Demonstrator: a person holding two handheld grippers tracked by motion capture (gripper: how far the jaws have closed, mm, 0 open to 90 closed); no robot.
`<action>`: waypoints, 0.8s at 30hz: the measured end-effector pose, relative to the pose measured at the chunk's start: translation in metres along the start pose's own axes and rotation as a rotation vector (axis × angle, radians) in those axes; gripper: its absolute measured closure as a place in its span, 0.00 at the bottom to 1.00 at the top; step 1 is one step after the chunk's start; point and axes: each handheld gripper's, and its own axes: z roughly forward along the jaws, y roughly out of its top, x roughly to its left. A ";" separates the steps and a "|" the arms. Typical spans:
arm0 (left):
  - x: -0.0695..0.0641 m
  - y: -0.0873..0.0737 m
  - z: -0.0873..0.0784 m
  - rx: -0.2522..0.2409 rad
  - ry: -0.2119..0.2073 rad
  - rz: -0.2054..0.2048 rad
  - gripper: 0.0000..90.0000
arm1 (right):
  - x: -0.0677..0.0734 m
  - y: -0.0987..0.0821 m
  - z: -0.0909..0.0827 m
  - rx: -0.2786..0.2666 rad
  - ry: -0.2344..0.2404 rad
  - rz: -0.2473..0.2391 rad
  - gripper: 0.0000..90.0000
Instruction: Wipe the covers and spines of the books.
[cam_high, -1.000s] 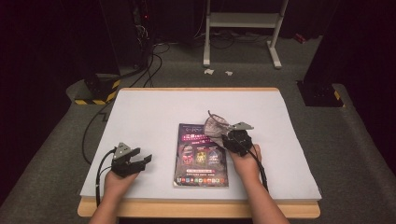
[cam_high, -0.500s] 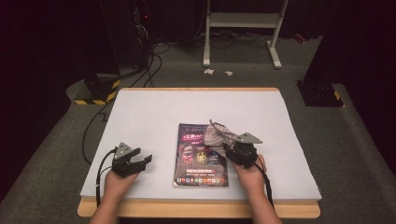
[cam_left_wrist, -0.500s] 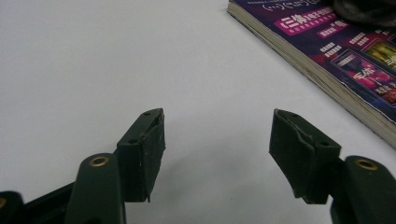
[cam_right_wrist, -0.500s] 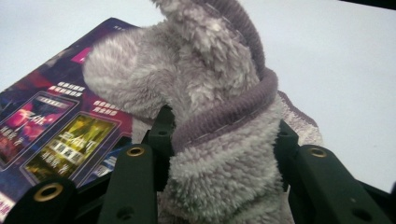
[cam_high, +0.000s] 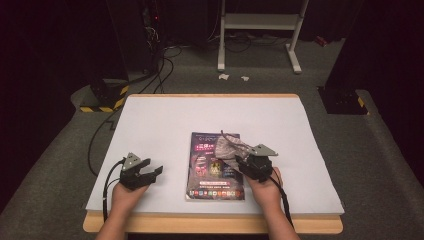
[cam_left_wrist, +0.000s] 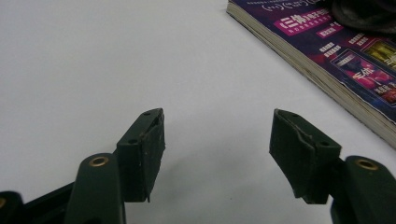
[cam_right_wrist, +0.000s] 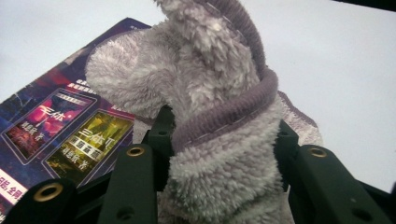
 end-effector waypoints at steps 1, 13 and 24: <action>0.000 0.000 0.000 0.000 -0.001 -0.001 0.40 | 0.000 0.000 -0.001 -0.004 -0.001 0.000 0.63; 0.000 0.000 0.000 -0.001 0.000 0.001 0.40 | -0.016 0.007 -0.024 -0.062 -0.026 0.023 0.63; 0.000 0.000 0.000 0.000 0.000 -0.001 0.40 | -0.045 0.009 -0.047 -0.113 -0.086 0.077 0.63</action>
